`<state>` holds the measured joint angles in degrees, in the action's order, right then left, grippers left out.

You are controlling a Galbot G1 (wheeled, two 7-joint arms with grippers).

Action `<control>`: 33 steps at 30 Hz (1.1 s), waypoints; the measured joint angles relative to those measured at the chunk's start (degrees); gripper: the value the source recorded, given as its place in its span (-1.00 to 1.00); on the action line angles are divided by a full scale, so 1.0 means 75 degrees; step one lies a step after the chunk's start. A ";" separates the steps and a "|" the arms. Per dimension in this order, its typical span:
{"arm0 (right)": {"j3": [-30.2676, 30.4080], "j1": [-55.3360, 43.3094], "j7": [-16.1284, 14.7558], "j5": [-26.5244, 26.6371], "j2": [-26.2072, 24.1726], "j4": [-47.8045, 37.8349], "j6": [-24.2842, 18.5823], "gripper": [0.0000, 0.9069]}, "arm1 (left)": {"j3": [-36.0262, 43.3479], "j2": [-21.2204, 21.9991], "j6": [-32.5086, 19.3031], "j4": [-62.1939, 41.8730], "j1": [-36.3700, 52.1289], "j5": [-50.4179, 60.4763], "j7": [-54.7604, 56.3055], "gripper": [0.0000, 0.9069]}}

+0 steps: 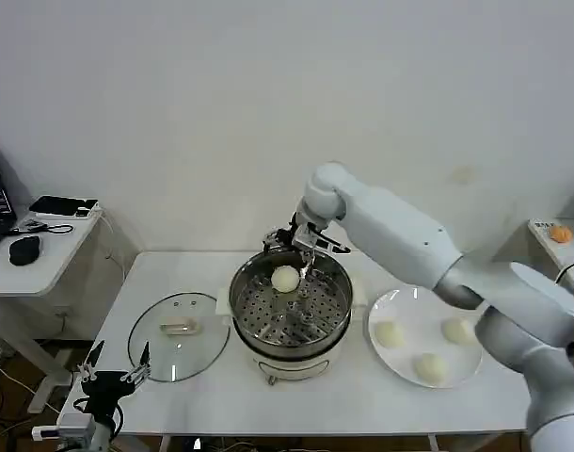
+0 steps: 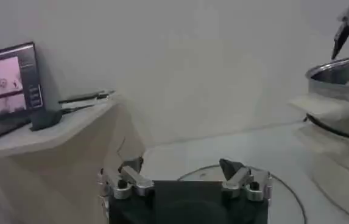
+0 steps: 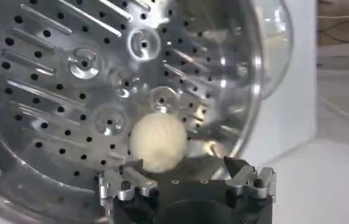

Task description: Take steamed baozi put them in steamer then cover it.

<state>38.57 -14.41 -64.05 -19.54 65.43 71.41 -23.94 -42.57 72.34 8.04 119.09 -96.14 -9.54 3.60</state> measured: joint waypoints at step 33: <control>-0.0675 0.1917 0.0159 0.2700 -0.4764 0.2797 0.6974 1.00 | 0.0329 -0.0112 -0.0132 0.0451 -0.0228 -0.0017 0.0066 1.00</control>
<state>33.50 -0.04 -62.86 0.71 29.70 92.39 28.37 -40.10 71.50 7.05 122.47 -97.85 -9.67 4.10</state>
